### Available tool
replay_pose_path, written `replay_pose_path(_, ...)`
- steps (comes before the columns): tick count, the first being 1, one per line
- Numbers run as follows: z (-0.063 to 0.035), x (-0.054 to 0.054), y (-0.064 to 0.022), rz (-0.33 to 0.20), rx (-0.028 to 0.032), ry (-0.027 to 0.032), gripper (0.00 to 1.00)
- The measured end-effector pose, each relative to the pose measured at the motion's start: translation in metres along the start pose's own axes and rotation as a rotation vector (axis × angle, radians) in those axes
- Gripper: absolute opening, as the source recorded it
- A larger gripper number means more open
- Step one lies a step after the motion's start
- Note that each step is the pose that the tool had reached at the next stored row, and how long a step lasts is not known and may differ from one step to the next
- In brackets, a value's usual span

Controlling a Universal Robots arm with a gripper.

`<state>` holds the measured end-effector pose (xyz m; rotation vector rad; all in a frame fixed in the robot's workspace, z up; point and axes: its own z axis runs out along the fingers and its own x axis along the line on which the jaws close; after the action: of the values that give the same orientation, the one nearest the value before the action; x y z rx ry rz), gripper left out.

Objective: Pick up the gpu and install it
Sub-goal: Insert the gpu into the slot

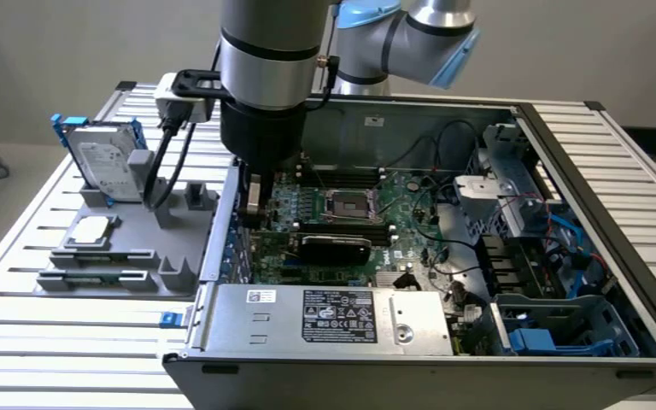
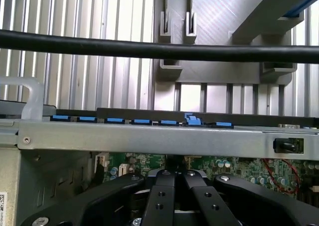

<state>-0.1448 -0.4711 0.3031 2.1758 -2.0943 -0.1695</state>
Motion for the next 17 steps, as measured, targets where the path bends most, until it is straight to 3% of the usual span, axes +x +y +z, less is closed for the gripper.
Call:
replay_pose_path(2, -0.0006, 0.0, -0.0004, 0.0, -0.0029, 0.0001, 0.11)
replay_pose_path(7, -0.0064, 0.0005, -0.0046, 0.0, -0.0203, 0.0002, 0.11)
replay_pose_path(12, -0.0054, 0.0007, -0.0074, 0.0, -0.0208, 0.0007, 0.11)
replay_pose_path(17, 0.0001, 0.0001, -0.0088, 0.0, -0.0155, 0.001, 0.11)
